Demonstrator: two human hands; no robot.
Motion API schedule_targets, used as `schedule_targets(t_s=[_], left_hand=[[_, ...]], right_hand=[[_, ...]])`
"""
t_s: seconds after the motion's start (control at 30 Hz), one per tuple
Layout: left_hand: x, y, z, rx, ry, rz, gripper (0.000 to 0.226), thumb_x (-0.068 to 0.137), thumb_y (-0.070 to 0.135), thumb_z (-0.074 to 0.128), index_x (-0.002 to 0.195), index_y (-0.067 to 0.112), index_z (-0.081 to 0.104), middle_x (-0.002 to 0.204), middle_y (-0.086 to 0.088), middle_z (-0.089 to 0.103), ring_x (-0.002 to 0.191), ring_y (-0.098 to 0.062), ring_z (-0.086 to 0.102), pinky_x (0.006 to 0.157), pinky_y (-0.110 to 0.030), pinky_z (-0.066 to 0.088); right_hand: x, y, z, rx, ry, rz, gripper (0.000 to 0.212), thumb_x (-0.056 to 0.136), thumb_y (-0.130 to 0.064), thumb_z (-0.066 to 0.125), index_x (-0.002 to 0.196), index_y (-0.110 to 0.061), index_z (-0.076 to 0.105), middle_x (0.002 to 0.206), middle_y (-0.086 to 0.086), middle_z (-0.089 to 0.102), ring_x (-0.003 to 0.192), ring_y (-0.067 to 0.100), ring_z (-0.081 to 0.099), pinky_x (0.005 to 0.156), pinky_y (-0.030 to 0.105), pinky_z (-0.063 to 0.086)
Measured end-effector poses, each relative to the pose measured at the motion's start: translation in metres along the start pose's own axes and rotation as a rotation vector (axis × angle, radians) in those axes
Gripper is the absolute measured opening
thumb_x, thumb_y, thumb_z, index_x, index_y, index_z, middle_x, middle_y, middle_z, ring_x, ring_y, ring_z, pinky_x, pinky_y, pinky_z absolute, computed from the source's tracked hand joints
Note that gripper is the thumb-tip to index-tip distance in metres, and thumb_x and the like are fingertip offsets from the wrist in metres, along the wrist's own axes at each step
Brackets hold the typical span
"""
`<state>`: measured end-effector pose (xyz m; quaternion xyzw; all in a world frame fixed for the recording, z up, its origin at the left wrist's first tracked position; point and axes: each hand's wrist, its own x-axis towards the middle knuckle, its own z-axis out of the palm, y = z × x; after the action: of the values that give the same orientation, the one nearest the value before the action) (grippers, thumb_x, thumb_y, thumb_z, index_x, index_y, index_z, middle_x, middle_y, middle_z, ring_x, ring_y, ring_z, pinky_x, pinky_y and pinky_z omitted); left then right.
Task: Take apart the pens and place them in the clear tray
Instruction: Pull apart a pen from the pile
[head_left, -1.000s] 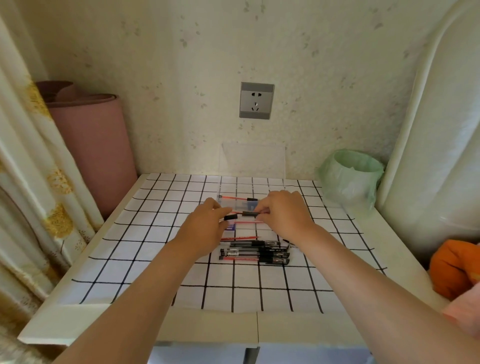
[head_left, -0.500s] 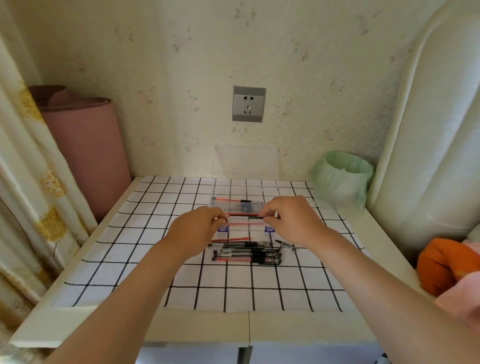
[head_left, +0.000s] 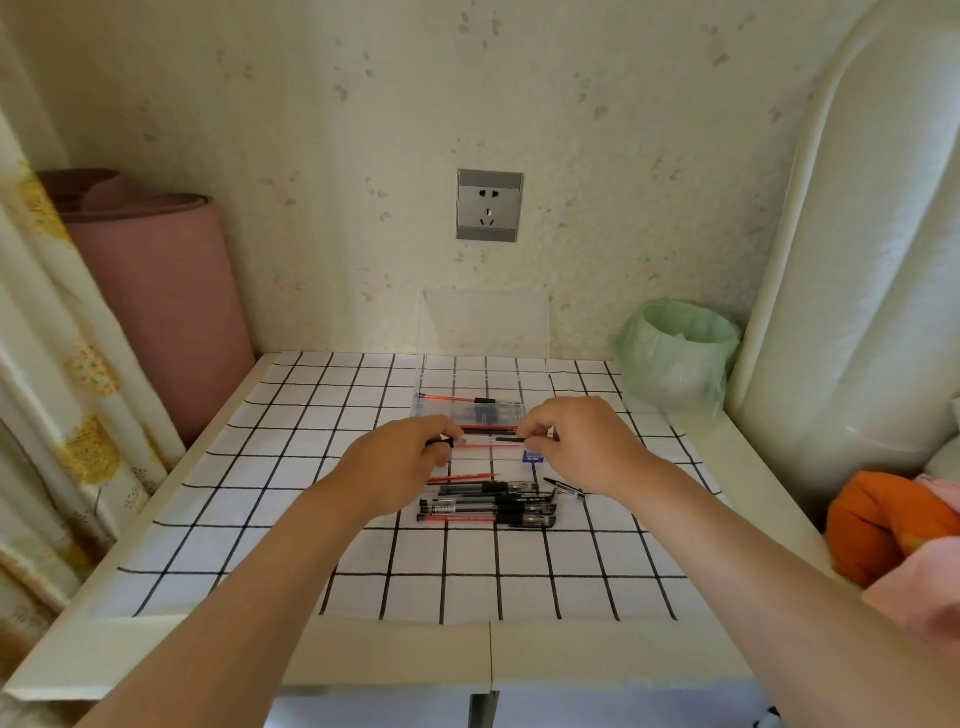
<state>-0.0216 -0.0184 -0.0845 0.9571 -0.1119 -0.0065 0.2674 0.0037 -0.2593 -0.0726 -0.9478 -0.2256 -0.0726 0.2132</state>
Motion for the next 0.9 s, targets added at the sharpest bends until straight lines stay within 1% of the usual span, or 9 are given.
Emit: schedule_targets(t_s=[0.07,0.23,0.3,0.43,0.5,0.57,0.7,0.83,0.9], left_hand=[[0.0003,-0.0001,0.0006,-0.016,-0.004,0.002,0.025,0.103,0.024,0.038,0.114,0.038,0.057,0.09,0.014,0.064,0.071,-0.007,0.055,0.066,-0.023,0.046],[0.0016,-0.0023,0.0036,-0.122,-0.04,0.002,0.029,0.105,0.019,0.031,0.109,0.03,0.057,0.089,0.008,0.064,0.058,-0.003,0.047,0.056,-0.017,0.037],[0.0016,-0.0032,0.0034,-0.155,-0.031,-0.003,0.03,0.105,0.017,0.03,0.108,0.029,0.058,0.087,0.008,0.063,0.056,-0.003,0.046,0.055,-0.017,0.036],[0.0,-0.003,0.0007,-0.119,-0.047,-0.004,0.028,0.104,0.018,0.035,0.111,0.03,0.059,0.092,0.011,0.064,0.069,-0.004,0.053,0.065,-0.018,0.041],[-0.001,-0.0038,0.0002,-0.096,-0.061,-0.008,0.028,0.103,0.019,0.037,0.112,0.033,0.06,0.096,0.012,0.064,0.077,-0.004,0.056,0.071,-0.019,0.044],[-0.0021,-0.0045,-0.0002,-0.072,-0.068,-0.007,0.031,0.102,0.019,0.039,0.114,0.038,0.059,0.097,0.014,0.065,0.079,-0.006,0.059,0.074,-0.021,0.048],[-0.0018,-0.0057,-0.0015,-0.1,-0.058,0.014,0.032,0.102,0.017,0.042,0.114,0.039,0.061,0.097,0.014,0.065,0.078,-0.002,0.057,0.07,-0.014,0.042],[-0.0005,-0.0047,-0.002,-0.154,-0.029,0.021,0.028,0.1,0.018,0.048,0.113,0.038,0.064,0.107,0.016,0.064,0.095,0.0,0.057,0.078,-0.01,0.041],[-0.0008,-0.0036,-0.0018,-0.2,-0.02,0.012,0.029,0.099,0.017,0.05,0.114,0.036,0.066,0.107,0.017,0.065,0.097,-0.001,0.058,0.083,-0.012,0.043]], right_hand=[[0.0007,0.0004,0.0009,-0.006,0.002,0.006,0.016,0.092,-0.023,0.065,0.104,-0.026,0.074,0.098,-0.011,0.071,0.065,-0.007,0.049,0.062,0.003,0.028],[0.0022,-0.0003,0.003,-0.007,-0.005,0.007,0.016,0.092,-0.022,0.065,0.105,-0.025,0.074,0.099,-0.008,0.071,0.076,0.001,0.054,0.065,0.003,0.03],[0.0024,-0.001,0.0032,-0.009,-0.009,0.004,0.016,0.092,-0.022,0.065,0.105,-0.025,0.073,0.1,-0.009,0.071,0.076,0.002,0.055,0.066,0.003,0.03],[0.0032,-0.002,0.0016,-0.021,-0.008,-0.019,0.015,0.09,-0.02,0.067,0.102,-0.025,0.074,0.098,-0.01,0.07,0.074,-0.001,0.053,0.066,0.002,0.029],[0.0039,-0.002,0.0009,-0.036,-0.007,-0.038,0.013,0.089,-0.021,0.069,0.099,-0.026,0.075,0.096,-0.01,0.069,0.073,-0.001,0.052,0.066,0.002,0.028],[0.004,-0.0021,0.0006,-0.036,-0.019,-0.047,0.012,0.087,-0.021,0.07,0.097,-0.027,0.074,0.094,-0.011,0.068,0.069,-0.005,0.051,0.064,0.002,0.028],[0.0026,-0.0012,0.0007,0.009,-0.046,-0.024,0.013,0.089,-0.02,0.068,0.1,-0.025,0.074,0.088,-0.018,0.061,0.068,-0.012,0.049,0.061,0.005,0.034],[0.0028,0.0004,-0.0006,0.044,-0.05,-0.001,0.014,0.091,-0.021,0.066,0.101,-0.027,0.073,0.088,-0.019,0.06,0.07,-0.01,0.05,0.062,0.007,0.032],[0.0033,0.0013,-0.0008,0.032,-0.054,0.0,0.014,0.091,-0.021,0.065,0.102,-0.027,0.073,0.087,-0.019,0.059,0.069,-0.01,0.05,0.061,0.007,0.031]])
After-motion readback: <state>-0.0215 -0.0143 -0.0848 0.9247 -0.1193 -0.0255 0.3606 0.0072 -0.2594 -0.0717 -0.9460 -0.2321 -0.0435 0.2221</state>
